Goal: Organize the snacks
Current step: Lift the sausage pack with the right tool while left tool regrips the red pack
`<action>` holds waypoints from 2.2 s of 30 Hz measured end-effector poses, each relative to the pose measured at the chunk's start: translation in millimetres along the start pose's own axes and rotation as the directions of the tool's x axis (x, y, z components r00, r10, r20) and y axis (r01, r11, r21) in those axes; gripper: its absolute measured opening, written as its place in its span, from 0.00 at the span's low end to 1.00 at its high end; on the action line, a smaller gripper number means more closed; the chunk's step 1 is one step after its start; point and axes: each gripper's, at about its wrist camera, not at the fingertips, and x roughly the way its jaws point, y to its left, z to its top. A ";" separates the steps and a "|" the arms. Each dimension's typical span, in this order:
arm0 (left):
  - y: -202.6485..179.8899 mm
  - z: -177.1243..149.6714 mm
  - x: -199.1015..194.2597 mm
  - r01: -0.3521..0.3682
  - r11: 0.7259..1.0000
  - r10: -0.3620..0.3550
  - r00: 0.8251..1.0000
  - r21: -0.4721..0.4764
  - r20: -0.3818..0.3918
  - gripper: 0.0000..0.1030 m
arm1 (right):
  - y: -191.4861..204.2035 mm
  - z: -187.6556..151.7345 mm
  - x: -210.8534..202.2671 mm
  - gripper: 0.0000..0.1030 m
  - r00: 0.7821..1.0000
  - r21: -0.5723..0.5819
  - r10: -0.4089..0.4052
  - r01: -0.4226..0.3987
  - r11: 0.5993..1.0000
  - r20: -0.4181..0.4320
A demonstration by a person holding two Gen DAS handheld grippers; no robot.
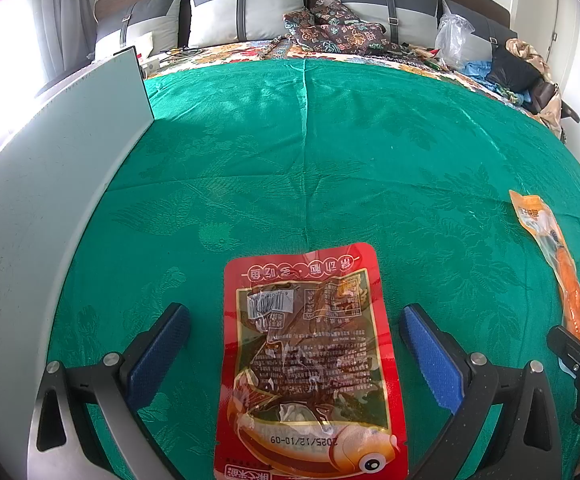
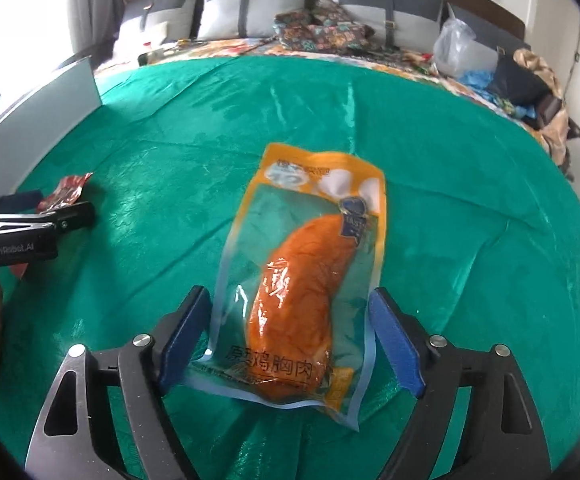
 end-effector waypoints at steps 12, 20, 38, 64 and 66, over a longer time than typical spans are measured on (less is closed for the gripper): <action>0.1 -0.2 0.4 0.000 1.000 0.000 1.000 0.000 0.000 1.00 | -7.2 -2.0 -0.4 0.87 1.000 0.024 0.001 -0.001 1.000 -0.007; 0.2 -0.2 0.6 0.000 1.000 0.000 1.000 0.000 -0.001 1.00 | -5.9 -1.8 -0.7 0.87 1.000 0.024 0.001 -0.001 1.000 -0.006; -3.8 2.5 -10.5 0.045 0.997 -0.031 0.979 0.068 -0.203 0.79 | -58.4 36.6 14.8 0.90 0.919 0.267 0.220 -0.133 0.954 -0.328; 83.8 -17.9 -96.0 0.372 0.873 -0.389 0.921 -0.315 0.010 0.01 | -120.7 -36.0 -63.6 0.41 0.756 0.658 0.653 -0.515 0.549 0.047; 87.8 -19.5 -101.3 0.395 0.858 -0.410 0.912 -0.329 0.027 0.01 | -116.0 -36.2 -66.9 0.41 0.762 0.649 0.646 -0.515 0.560 0.047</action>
